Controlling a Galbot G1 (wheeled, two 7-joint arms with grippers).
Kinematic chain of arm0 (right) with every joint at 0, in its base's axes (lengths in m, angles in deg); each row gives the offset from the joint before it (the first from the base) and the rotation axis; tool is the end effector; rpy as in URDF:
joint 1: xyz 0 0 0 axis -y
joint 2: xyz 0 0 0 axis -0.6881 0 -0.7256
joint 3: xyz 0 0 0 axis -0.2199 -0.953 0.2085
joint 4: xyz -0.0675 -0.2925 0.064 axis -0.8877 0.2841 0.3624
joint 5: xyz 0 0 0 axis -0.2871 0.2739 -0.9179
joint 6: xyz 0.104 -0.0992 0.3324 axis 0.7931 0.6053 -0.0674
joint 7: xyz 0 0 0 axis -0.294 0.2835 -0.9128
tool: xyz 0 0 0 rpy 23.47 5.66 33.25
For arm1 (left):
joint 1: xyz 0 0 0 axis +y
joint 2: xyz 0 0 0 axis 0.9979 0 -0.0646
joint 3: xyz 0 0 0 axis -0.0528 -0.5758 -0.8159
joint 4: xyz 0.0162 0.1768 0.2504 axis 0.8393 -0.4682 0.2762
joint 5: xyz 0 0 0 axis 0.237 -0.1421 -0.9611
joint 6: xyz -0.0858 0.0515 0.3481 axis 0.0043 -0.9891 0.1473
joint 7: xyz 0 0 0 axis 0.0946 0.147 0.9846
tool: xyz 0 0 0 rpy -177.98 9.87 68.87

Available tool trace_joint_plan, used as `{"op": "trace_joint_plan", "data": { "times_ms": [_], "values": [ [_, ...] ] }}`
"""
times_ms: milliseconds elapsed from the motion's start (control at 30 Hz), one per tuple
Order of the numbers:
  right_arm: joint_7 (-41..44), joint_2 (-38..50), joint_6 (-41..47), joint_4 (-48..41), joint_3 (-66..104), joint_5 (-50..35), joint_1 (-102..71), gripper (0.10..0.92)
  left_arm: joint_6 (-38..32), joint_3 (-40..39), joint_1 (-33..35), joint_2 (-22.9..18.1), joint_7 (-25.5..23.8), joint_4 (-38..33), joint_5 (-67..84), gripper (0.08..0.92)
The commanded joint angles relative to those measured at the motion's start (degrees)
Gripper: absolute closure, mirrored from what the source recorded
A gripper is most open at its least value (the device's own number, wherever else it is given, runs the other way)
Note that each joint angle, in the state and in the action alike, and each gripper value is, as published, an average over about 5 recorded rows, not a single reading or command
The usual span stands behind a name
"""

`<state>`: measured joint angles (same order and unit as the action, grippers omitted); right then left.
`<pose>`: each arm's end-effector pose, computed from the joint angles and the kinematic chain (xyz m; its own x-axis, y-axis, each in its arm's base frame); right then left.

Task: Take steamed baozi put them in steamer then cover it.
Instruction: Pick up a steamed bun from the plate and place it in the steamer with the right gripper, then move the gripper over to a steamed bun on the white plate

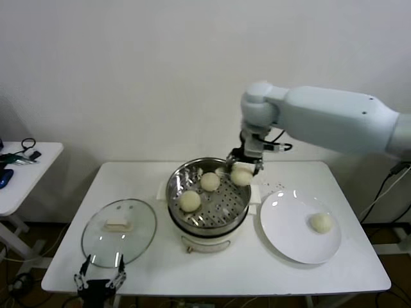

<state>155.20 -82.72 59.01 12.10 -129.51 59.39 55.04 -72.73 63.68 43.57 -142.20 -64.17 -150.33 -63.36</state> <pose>0.4952 0.1468 -0.0179 -0.1389 -0.0178 0.9901 -0.0937 -0.9951 -0.0310 0.1176 0.0535 -0.3181 -0.9494 -0.1824 0.2558 -0.1248 0.9662 0.2256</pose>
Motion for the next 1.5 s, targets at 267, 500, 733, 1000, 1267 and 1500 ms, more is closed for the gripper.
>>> {"op": "trace_joint_plan", "data": {
  "times_ms": [267,500,733,1000,1267,1500],
  "values": [
    [0.16,-11.83,-3.52,0.45,0.88,8.44,-10.12,0.304,0.15,-0.31,-0.77,-0.05,0.02,0.13,0.1,0.177],
    [0.33,-12.24,-3.62,1.54,0.65,8.77,-10.87,0.304,0.16,-0.07,-1.01,0.17,-0.05,0.32,0.3,0.177],
    [0.94,-11.21,-2.38,3.34,-0.36,6.72,-10.08,0.304,0.1,-0.09,-1.02,0.17,-0.08,0.5,0.43,0.177],
    [1.19,-9.43,-1.51,4.33,-0.95,5.62,-9.36,0.304,0.15,-0.24,-1.13,0.13,-0.06,0.55,0.34,0.177],
    [1.7,-9.43,-0.95,4.05,-0.09,7.6,-9.59,0.223,0.07,-0.15,-1.08,0.14,-0.03,0.67,0.35,0.177],
    [1.88,-8.37,-1.91,3.18,2.31,9.38,-8.59,0.203,0.08,-0.38,-1.02,0.12,-0.02,0.59,0.22,0.177]
  ]
}}
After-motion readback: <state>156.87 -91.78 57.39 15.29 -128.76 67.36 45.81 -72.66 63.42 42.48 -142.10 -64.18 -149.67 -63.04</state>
